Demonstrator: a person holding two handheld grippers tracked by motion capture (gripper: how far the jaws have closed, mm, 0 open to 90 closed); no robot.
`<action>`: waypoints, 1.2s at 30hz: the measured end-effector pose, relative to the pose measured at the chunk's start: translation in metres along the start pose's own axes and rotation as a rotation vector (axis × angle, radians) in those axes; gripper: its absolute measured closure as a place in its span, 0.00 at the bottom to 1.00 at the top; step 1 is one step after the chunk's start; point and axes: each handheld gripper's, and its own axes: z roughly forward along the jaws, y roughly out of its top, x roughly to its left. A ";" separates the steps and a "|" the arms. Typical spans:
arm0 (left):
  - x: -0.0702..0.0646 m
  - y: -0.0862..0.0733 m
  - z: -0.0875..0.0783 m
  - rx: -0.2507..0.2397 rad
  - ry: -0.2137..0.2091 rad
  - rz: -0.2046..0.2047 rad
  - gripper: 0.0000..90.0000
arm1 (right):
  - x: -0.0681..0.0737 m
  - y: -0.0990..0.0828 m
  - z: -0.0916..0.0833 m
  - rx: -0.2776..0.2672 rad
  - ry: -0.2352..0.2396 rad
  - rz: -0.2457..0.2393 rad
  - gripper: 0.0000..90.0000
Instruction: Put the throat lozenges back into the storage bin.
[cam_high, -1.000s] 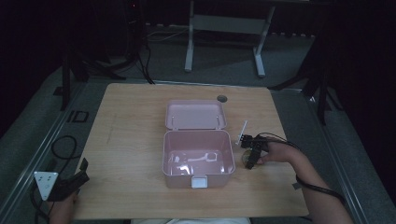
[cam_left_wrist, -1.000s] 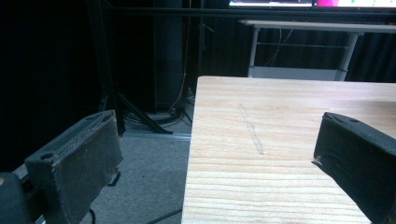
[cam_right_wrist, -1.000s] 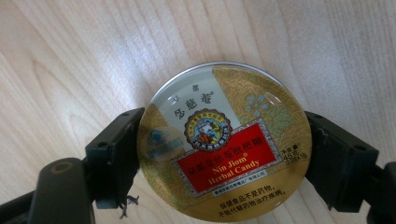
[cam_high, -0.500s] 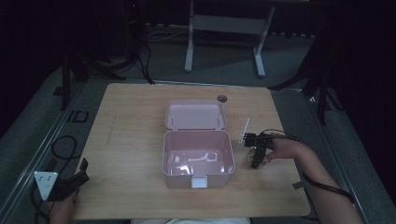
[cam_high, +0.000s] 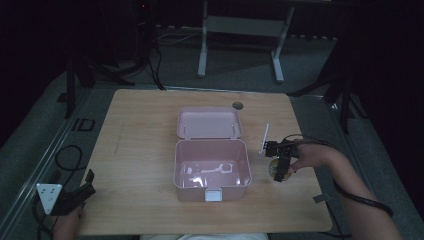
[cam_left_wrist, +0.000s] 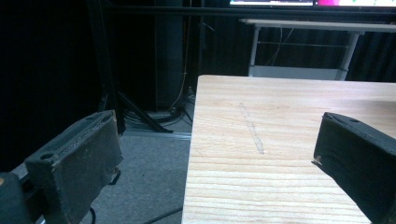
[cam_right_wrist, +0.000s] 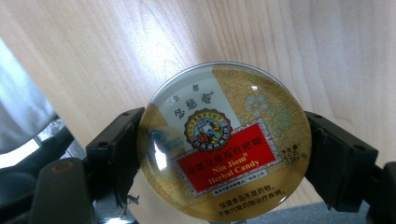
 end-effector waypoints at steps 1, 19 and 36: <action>0.000 0.000 0.000 0.000 0.000 0.000 0.01 | 0.001 0.000 -0.003 -0.002 -0.002 -0.004 0.22; 0.000 0.000 0.000 -0.001 -0.004 -0.004 0.01 | 0.024 0.021 -0.075 -0.060 -0.054 -0.100 0.22; 0.001 0.000 0.000 -0.003 -0.006 -0.002 0.01 | 0.055 0.077 -0.087 -0.087 -0.037 -0.233 0.22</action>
